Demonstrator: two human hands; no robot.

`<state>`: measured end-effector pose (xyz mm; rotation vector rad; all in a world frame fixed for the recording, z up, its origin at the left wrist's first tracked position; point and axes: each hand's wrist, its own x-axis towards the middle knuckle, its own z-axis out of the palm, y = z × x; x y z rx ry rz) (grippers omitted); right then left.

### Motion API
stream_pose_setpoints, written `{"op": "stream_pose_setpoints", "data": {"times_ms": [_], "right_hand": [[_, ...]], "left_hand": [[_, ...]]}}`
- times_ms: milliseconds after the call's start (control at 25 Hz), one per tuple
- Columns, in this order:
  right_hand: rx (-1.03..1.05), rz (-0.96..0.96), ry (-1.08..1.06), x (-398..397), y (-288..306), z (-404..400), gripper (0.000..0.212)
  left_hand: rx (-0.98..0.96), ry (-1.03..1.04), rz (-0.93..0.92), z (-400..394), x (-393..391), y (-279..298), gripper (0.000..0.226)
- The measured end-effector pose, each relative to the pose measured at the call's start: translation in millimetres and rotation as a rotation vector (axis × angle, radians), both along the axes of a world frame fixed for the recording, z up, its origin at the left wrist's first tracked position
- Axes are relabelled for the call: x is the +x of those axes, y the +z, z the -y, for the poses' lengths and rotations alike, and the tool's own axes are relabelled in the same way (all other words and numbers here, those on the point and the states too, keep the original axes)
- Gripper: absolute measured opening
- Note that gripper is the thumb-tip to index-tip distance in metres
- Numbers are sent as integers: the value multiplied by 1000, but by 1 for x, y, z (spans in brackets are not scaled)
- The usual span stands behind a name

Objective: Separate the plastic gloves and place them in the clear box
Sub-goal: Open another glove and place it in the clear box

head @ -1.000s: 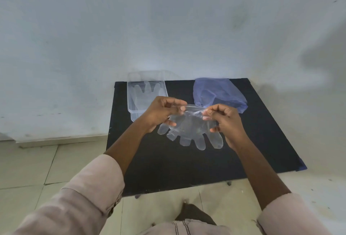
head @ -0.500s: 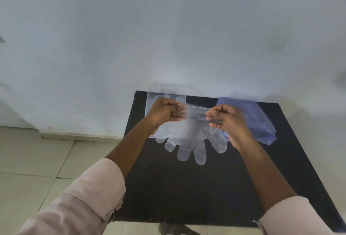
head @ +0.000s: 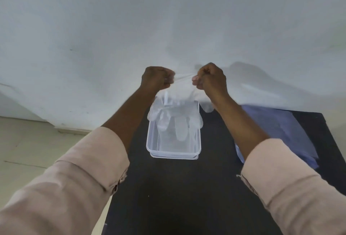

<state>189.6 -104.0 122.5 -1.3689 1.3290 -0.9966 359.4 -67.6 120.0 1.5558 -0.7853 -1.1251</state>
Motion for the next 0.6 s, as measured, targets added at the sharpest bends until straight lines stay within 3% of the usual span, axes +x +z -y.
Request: {"op": "stream_pose_setpoints", "data": {"times_ms": [160,320,440,600], "right_hand": [[-251,-52,21,22,-2,32,13],[-561,-88,34,16,-12,21,12],[-560,-180,130,5,-53,-4,11],[-442,-458,352,-8,-119,-34,8]], "left_hand": [[-131,87,118,29,15,1,23],[-366,18,116,17,18,-12,21],[-347,-70,296,-11,19,-55,23],[-183,-299,704,-45,27,-123,23]]}}
